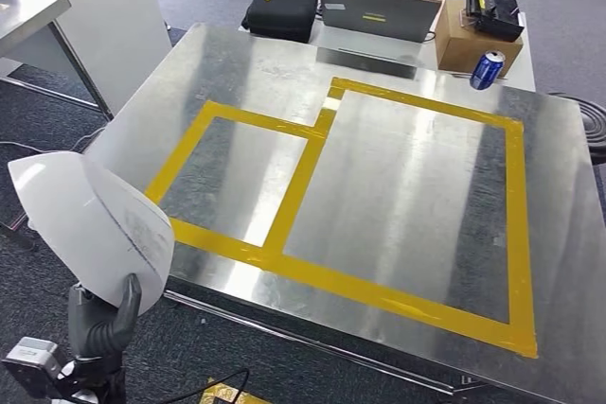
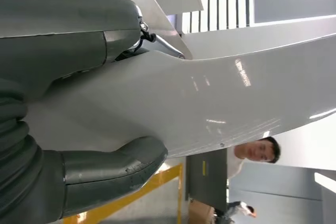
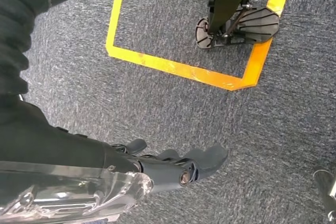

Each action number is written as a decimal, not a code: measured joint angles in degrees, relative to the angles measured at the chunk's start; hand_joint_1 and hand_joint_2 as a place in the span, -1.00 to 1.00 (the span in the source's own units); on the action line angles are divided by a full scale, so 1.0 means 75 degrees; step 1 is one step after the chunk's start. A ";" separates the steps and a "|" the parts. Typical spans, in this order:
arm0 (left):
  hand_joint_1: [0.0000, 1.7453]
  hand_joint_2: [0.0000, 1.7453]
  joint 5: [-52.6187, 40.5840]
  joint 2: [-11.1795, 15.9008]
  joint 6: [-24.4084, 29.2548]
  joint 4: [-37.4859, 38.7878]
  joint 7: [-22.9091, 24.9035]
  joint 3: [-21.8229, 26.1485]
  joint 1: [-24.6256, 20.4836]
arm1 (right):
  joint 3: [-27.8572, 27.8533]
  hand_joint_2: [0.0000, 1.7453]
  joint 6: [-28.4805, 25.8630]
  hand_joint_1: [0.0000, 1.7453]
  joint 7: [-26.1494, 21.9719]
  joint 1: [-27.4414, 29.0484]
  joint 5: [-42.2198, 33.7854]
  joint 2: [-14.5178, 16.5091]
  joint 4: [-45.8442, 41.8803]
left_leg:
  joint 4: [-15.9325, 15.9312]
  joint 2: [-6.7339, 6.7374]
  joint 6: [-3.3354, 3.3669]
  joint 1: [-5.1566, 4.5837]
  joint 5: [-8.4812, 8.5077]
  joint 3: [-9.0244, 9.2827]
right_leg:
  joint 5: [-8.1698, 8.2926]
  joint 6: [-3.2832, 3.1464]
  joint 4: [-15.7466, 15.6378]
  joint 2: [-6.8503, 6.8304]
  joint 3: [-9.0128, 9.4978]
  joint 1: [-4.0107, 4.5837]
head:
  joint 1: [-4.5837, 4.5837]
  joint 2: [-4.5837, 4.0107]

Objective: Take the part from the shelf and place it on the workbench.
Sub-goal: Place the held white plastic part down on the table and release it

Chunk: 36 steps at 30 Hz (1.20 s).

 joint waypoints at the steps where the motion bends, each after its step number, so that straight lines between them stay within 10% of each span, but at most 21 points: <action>1: 1.00 1.00 -0.0174 0.0023 0.0128 0.0000 0.0016 -0.0020 -0.0002 | 0.0000 1.00 0.0004 -1.00 -0.0001 -0.0002 0.0017 0.0000 0.0000 | 0.0001 0.0000 0.0005 -0.0003 -0.0004 0.0001 | -0.0006 0.0045 -0.0002 0.0000 -0.0002 -0.0007 | -0.0001 0.0000; 11: 1.00 1.00 -0.3116 0.0794 0.2894 0.0838 0.0040 -0.0532 -0.0772 | 0.0022 1.00 0.0271 -1.00 -0.0028 -0.0054 0.0538 0.0000 0.0000 | -0.0060 0.0001 -0.0052 0.0019 0.0033 0.0013 | -0.0017 0.0039 0.0032 -0.0001 -0.0048 0.0013 | -0.0004 0.0000; 16: 1.00 1.00 -0.6960 0.1748 0.4330 0.1628 0.1717 -0.1409 -0.1569 | 0.0159 1.00 0.0375 -1.00 -0.0020 -0.0084 0.1018 -0.0005 0.0000 | -0.0066 -0.0004 -0.0095 0.0037 0.0064 0.0004 | -0.0002 0.0006 0.0042 -0.0013 -0.0069 0.0037 | -0.0002 0.0000; 23: 1.00 1.00 -0.9910 0.3287 0.3523 0.4280 0.3343 -0.3501 -0.4421 | 0.0619 1.00 0.0656 -1.00 0.0138 -0.0280 0.1620 -0.0015 0.0000 | -0.0069 -0.0001 -0.0140 0.0045 0.0130 -0.0031 | 0.0054 -0.0050 0.0072 -0.0007 -0.0121 0.0044 | -0.0005 0.0000; 36: 1.00 1.00 -0.9312 0.3745 0.2571 0.6962 0.3659 -0.4450 -0.6616 | 0.0827 1.00 0.0697 -1.00 0.0179 -0.0326 0.1602 -0.0017 0.0000 | -0.0074 0.0002 -0.0148 0.0052 0.0143 -0.0047 | 0.0061 -0.0058 0.0099 0.0004 -0.0156 0.0050 | -0.0004 0.0000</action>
